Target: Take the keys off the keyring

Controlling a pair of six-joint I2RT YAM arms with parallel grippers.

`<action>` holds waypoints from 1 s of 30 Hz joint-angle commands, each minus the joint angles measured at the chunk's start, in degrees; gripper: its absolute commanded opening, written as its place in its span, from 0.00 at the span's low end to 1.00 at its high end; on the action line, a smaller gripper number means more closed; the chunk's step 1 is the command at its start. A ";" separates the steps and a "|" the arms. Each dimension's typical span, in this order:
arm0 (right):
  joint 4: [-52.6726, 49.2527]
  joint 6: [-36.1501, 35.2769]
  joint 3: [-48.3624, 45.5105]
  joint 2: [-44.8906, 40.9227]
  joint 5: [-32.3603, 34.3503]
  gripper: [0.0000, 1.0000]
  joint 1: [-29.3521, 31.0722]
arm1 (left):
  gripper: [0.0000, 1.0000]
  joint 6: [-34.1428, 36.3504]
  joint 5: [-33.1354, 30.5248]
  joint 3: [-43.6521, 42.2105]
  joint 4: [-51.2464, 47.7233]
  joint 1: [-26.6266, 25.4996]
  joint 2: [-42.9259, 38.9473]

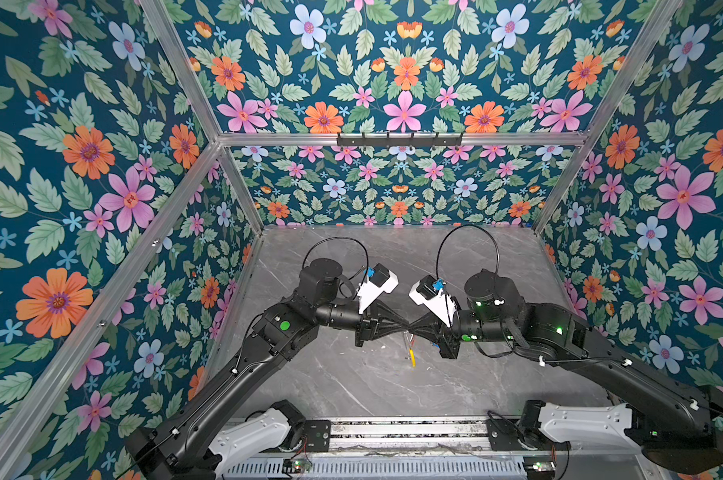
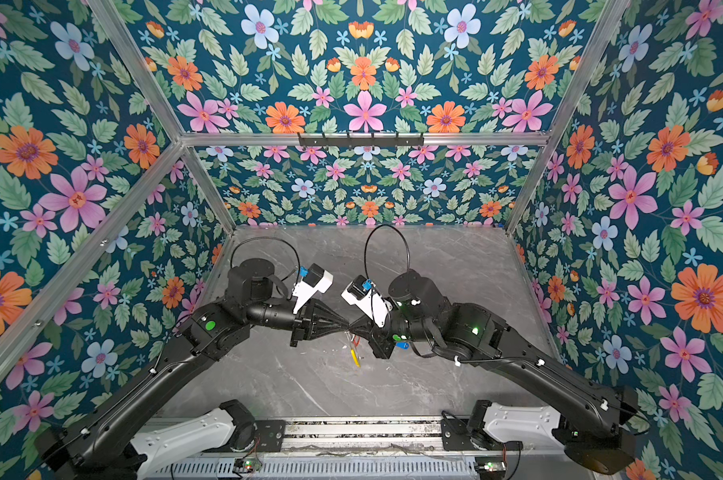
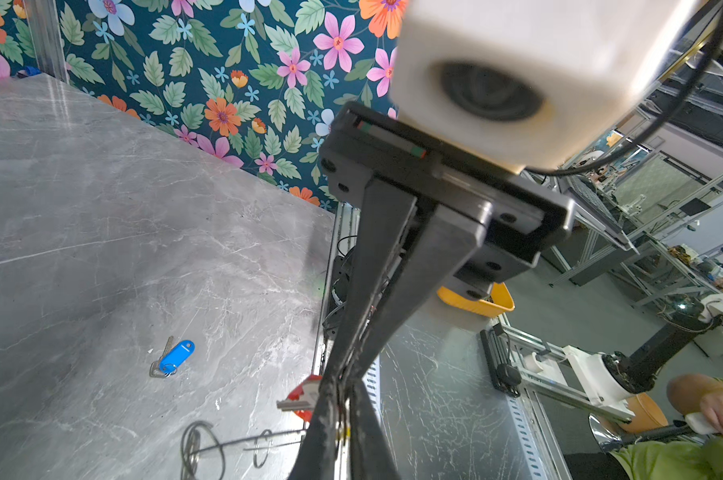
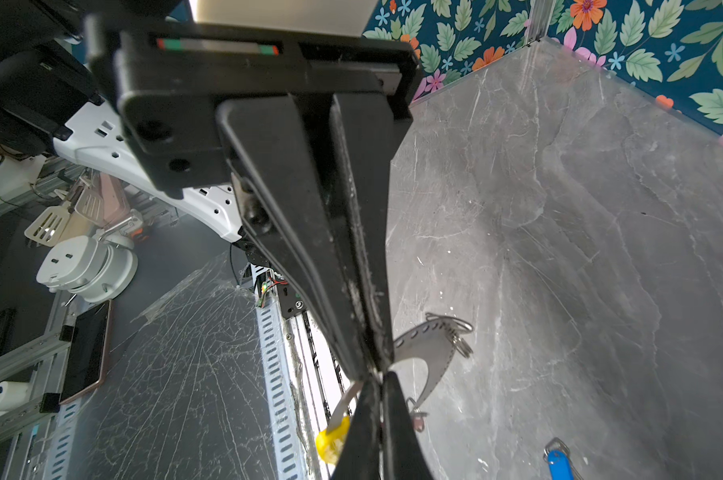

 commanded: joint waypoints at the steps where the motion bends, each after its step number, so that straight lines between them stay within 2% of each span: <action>1: 1.05 -0.40 0.28 0.20 0.62 0.00 0.03 | 0.05 1.10 0.95 0.04 1.32 -0.14 0.06; 9: 4.26 0.19 -0.71 -0.56 0.97 0.00 0.01 | 0.00 1.17 -0.53 -1.68 3.20 -0.62 -0.65; 11: 6.90 0.23 -2.34 -1.53 0.88 0.00 -0.03 | 0.00 -0.19 -1.24 -3.34 7.57 -0.59 -2.42; 15: 12.46 0.39 -6.26 -4.23 1.16 0.25 0.06 | 0.00 -3.47 -2.99 -6.33 14.65 -0.62 -5.13; 20: 21.18 1.11 -13.22 -8.57 1.02 0.42 0.03 | 0.00 -6.62 -4.77 -10.64 23.34 -0.53 -8.35; 26: 31.74 2.68 -21.49 -14.35 0.65 0.46 -0.01 | 0.00 -8.50 -4.03 -13.27 28.16 -0.57 -9.43; 28: 32.28 2.62 -22.56 -15.39 -1.10 0.47 -0.05 | 0.00 -8.66 -2.82 -13.55 28.70 -0.55 -9.37; 30: 32.77 3.41 -23.32 -15.72 -6.74 0.48 -2.12 | 0.00 -8.58 -1.29 -13.56 28.84 -0.55 -9.26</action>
